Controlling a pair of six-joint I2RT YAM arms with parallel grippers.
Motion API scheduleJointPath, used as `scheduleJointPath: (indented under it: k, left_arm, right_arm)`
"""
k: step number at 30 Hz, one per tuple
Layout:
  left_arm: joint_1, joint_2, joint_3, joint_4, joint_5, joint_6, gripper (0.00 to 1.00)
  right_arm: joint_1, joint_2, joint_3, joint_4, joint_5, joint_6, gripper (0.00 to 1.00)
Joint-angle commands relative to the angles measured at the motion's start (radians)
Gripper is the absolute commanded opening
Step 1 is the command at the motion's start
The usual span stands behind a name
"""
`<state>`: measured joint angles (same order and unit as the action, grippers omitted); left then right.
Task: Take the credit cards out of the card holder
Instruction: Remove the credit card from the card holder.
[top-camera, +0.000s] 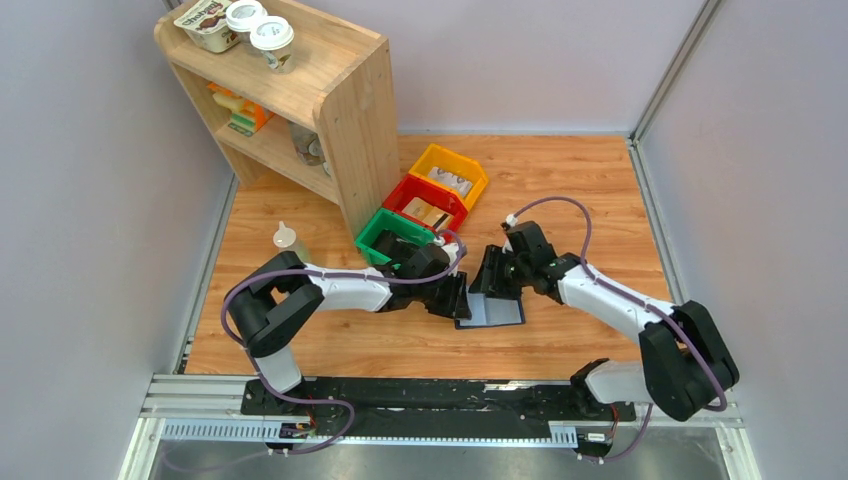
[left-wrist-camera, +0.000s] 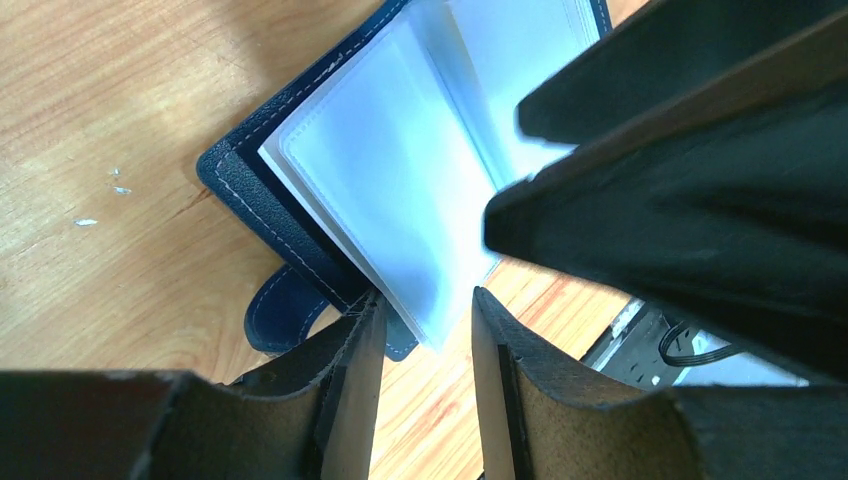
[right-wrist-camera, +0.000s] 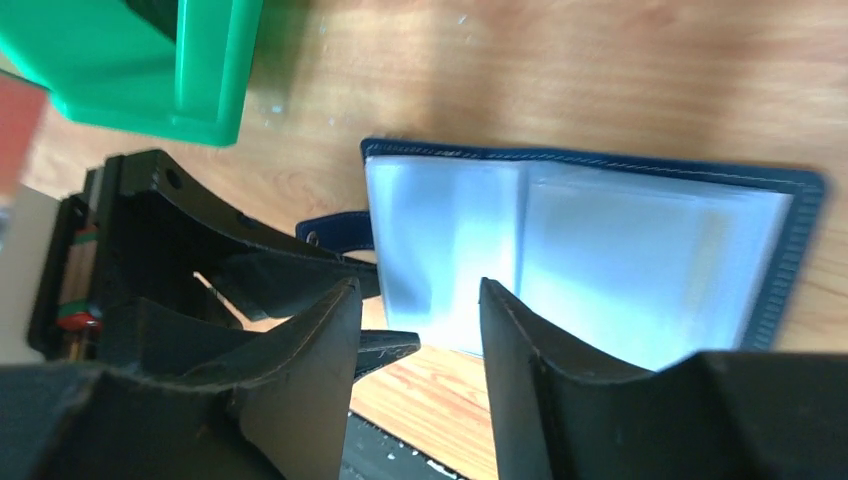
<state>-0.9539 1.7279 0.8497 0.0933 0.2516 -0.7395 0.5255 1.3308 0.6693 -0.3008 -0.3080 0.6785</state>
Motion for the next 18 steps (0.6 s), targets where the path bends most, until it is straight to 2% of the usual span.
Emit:
scheduleJointPath:
  k: [1,4,18]
  left_arm:
    - [-0.006,0.007,0.031,0.002,-0.008,-0.006,0.45]
    - [-0.005,0.013,0.045,-0.020,-0.020,-0.006,0.43]
    - [0.006,0.056,0.075,-0.036,0.005,-0.006,0.34]
  right_arm:
    - [0.002,-0.090,0.078,-0.191,0.260,-0.056,0.51]
    - [0.002,-0.101,0.069,-0.248,0.344,-0.069,0.53]
    - [0.002,-0.041,0.004,-0.192,0.325,-0.043,0.59]
